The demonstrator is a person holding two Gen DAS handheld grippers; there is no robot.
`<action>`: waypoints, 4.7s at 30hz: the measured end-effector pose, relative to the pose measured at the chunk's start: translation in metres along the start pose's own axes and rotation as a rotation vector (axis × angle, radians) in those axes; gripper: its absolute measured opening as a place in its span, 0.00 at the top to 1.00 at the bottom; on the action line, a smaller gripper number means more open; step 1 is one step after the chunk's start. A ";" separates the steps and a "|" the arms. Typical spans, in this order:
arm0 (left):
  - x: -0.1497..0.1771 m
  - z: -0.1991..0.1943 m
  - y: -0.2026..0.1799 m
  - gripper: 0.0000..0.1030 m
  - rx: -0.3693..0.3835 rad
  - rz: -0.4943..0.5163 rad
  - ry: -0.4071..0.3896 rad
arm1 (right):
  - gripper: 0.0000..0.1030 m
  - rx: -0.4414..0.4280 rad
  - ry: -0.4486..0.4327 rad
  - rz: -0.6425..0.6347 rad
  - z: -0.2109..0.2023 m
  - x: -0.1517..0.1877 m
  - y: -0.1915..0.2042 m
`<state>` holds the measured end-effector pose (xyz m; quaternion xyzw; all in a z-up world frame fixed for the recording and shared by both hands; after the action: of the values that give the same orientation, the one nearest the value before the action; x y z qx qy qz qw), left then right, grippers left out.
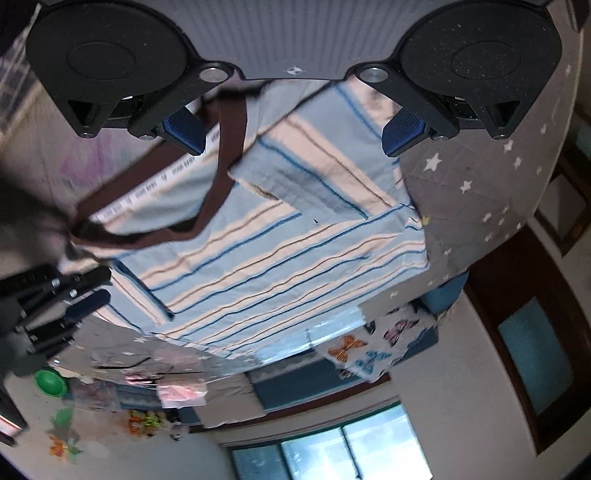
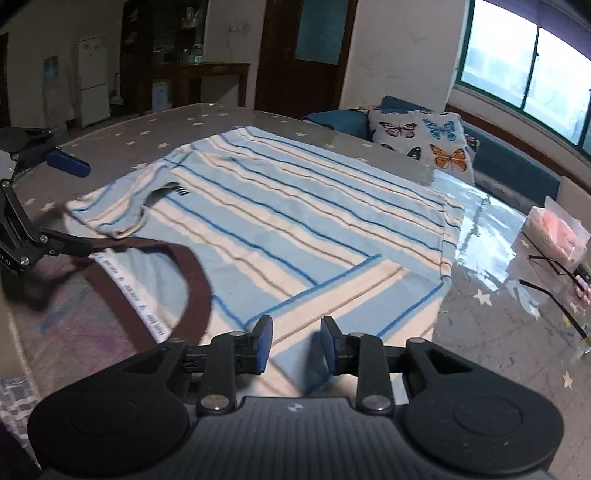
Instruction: Fold clothes
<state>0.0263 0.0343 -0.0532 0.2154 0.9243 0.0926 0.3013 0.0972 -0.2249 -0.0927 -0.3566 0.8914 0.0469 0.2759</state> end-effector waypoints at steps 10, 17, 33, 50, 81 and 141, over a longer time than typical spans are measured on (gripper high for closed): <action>0.013 0.001 -0.014 0.15 0.071 0.216 -0.035 | 0.58 0.014 0.050 -0.153 -0.021 0.029 0.017; 0.010 0.011 -0.004 0.33 0.216 0.246 -0.016 | 0.55 -0.005 0.074 -0.237 -0.026 0.037 0.023; -0.017 0.002 0.010 0.84 0.297 0.176 -0.043 | 0.50 -0.089 0.057 -0.208 -0.014 0.029 0.011; -0.005 0.001 0.004 0.79 0.258 0.190 -0.035 | 0.85 -0.076 0.025 -0.049 -0.004 0.027 -0.020; 0.028 -0.055 0.021 0.95 0.085 0.092 -0.126 | 0.95 -0.025 -0.170 0.019 -0.077 0.016 -0.003; -0.139 0.126 0.134 0.87 0.072 -0.106 0.058 | 0.78 -0.107 0.013 0.281 0.121 -0.159 -0.103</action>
<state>0.2484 0.0953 -0.0417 0.1740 0.9455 0.0492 0.2710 0.3154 -0.1706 -0.1000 -0.2430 0.9304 0.1304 0.2416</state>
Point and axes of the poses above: each gripper's, at about its wrist camera, not at the fingertips, and z roughly the way its jaws point, y to its left, x to its underside, the point moved 5 cm from there along z, roughly the way its jaws point, and after that the axes turned 15 degrees about y, right-handed, at the moved point
